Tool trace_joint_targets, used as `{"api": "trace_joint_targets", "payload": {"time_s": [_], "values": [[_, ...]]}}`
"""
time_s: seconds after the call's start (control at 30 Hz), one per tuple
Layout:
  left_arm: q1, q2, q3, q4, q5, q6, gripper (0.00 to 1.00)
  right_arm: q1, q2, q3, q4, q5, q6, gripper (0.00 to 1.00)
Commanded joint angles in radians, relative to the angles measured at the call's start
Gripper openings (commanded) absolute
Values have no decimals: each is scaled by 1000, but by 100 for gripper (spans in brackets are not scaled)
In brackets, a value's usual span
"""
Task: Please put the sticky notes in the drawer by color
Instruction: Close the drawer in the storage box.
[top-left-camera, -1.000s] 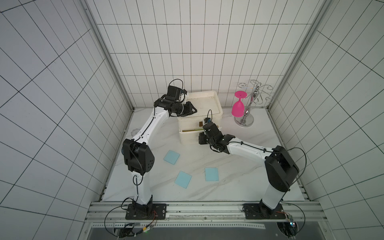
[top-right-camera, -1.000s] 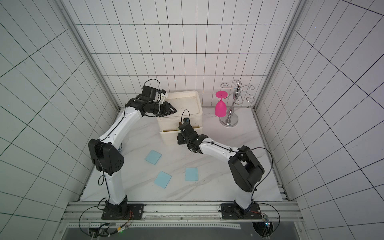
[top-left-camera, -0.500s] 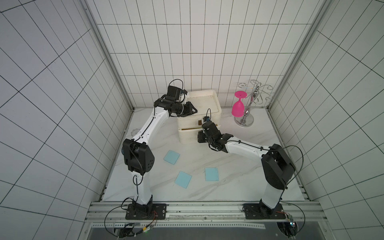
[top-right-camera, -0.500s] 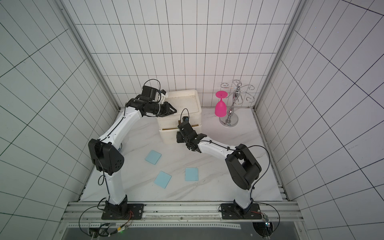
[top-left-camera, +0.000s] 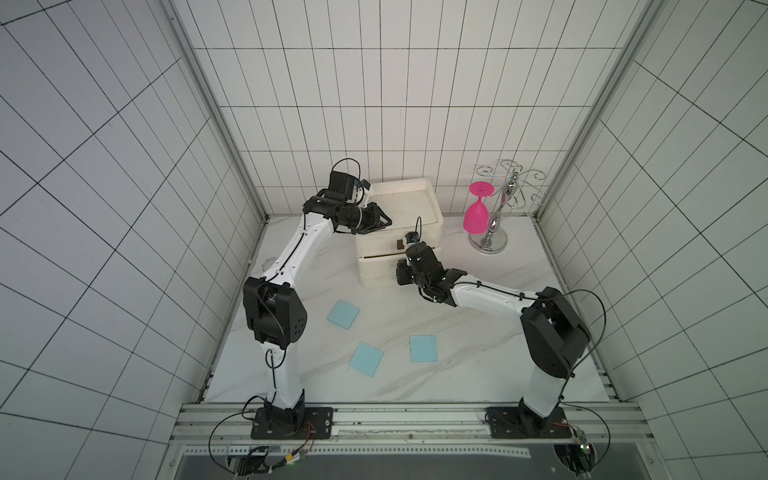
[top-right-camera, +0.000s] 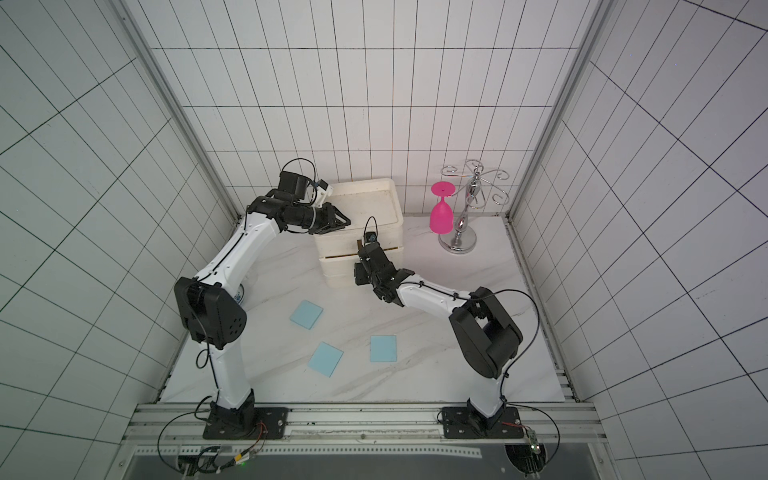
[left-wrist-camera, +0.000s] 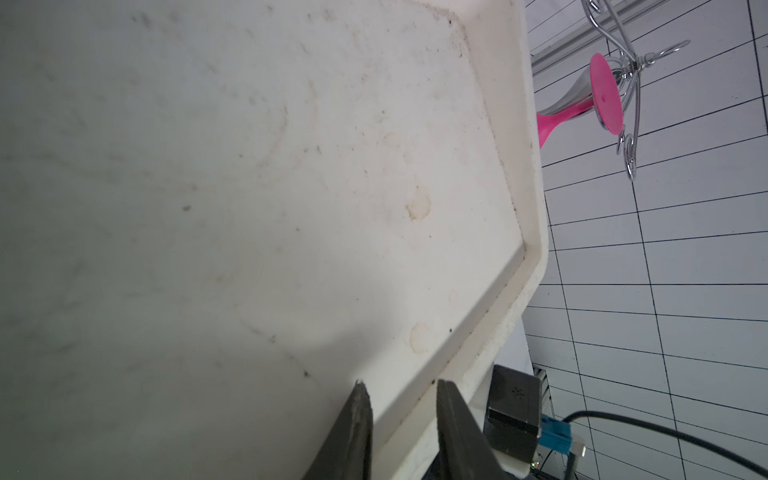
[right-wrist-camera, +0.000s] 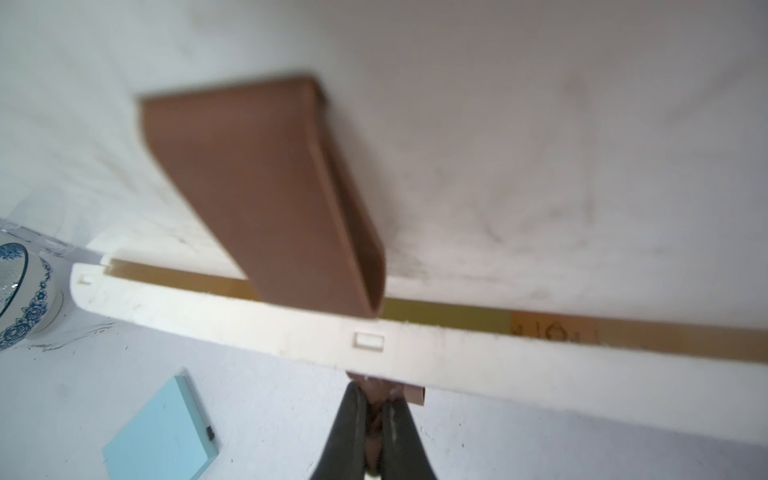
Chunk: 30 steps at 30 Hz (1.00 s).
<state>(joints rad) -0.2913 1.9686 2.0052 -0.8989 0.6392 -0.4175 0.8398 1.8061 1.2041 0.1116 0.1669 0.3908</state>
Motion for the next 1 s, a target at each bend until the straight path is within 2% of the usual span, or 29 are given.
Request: {"api": "trace_joint_targets", "payload": {"time_s": [0.0,0.17,0.27,0.33,0.43,0.5,0.7,0.87,0.97], "values": [[7,49,-49,-85,4,-14,31,-19,-2,-46,366,67,-62,12],[14,37,-54,-72,17,-17,31,-15,16,-128,583,91,-83,14],[18,33,-58,-65,22,-18,31,-6,27,-158,686,111,-96,20],[23,30,-60,-63,23,-18,31,-5,20,-158,688,108,-96,25],[29,28,-57,-61,31,-21,31,-2,-26,-184,650,98,-90,40],[32,20,-60,-59,28,-20,31,3,-83,-228,616,88,-84,45],[37,18,-40,-76,-24,-12,31,41,-198,-378,524,75,-48,47],[35,27,1,-96,-141,-2,31,67,-131,-461,566,113,-8,47],[36,66,111,-139,-170,0,31,68,-60,-481,639,116,42,47]]}}
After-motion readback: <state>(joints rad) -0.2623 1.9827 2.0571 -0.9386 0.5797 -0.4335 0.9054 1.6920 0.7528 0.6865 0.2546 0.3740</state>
